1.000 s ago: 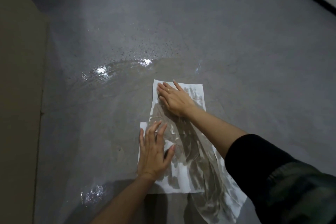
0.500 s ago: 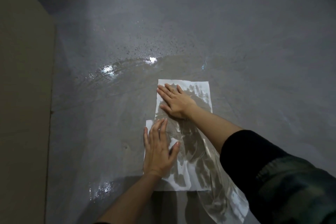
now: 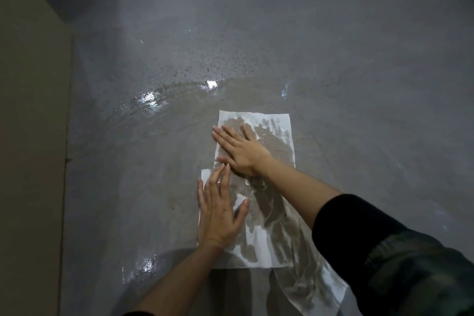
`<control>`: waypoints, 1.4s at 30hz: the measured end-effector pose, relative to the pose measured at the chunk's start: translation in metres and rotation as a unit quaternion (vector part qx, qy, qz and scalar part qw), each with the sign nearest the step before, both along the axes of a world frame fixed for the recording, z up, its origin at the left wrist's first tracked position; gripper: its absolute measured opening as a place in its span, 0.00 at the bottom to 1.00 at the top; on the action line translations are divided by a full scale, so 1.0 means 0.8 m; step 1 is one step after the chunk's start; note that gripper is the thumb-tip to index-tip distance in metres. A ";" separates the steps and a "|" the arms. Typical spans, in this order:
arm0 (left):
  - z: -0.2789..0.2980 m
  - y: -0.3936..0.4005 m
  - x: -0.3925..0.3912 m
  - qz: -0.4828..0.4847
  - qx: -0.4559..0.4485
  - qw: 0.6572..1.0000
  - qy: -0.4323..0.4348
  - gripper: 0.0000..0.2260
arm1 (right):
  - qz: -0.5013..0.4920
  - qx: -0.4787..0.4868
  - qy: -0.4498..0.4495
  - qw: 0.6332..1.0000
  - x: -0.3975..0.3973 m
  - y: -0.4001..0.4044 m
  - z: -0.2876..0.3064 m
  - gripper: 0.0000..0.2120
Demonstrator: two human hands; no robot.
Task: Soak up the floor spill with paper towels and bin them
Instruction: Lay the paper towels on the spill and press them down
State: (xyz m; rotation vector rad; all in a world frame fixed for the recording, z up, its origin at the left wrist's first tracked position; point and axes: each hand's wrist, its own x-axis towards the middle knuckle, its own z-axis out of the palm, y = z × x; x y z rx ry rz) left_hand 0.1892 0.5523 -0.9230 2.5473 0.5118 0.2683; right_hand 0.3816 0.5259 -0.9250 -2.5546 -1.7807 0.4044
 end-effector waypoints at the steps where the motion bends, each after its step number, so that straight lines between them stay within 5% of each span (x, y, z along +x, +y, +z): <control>1: 0.000 0.000 0.001 0.001 0.002 1.000 -0.001 0.33 | 0.001 -0.005 0.007 1.000 0.002 0.000 0.002 0.30; 4: -0.002 0.000 0.001 0.000 0.005 1.000 -0.004 0.33 | -0.028 0.025 0.000 0.999 0.010 -0.010 0.014 0.31; 9: -0.003 0.002 0.001 -0.009 0.014 1.000 -0.003 0.34 | -0.298 0.069 0.015 0.952 0.032 -0.081 0.001 0.36; 18: -0.006 0.004 0.006 -0.007 0.031 0.999 0.028 0.31 | -0.260 0.109 -0.024 0.959 0.022 -0.106 0.004 0.32; 24: -0.014 0.002 0.007 -0.025 0.032 0.999 0.029 0.30 | -0.220 0.234 0.083 0.943 -0.066 -0.111 0.020 0.26; 27: -0.018 0.004 0.010 -0.023 0.025 0.999 0.021 0.28 | -0.234 0.203 0.149 0.939 -0.132 -0.135 0.029 0.28; 34: -0.003 0.015 0.009 0.013 -0.236 0.970 -0.064 0.23 | -0.158 0.053 0.042 0.985 -0.198 -0.199 -0.003 0.31; 37: 0.036 0.029 0.021 0.146 -0.516 0.842 -0.067 0.15 | -0.160 0.037 0.051 0.985 -0.198 -0.199 -0.001 0.31; 39: 0.055 0.043 0.024 0.215 -0.556 0.799 -0.080 0.14 | -0.172 0.045 0.081 0.981 -0.197 -0.196 0.008 0.30; 40: 0.059 0.049 0.019 0.210 -0.502 0.835 -0.075 0.15 | -0.177 0.051 0.093 0.978 -0.201 -0.193 0.015 0.30; 42: 0.057 0.050 0.000 0.081 -0.268 0.960 0.000 0.20 | -0.180 0.071 0.103 0.976 -0.224 -0.189 0.027 0.30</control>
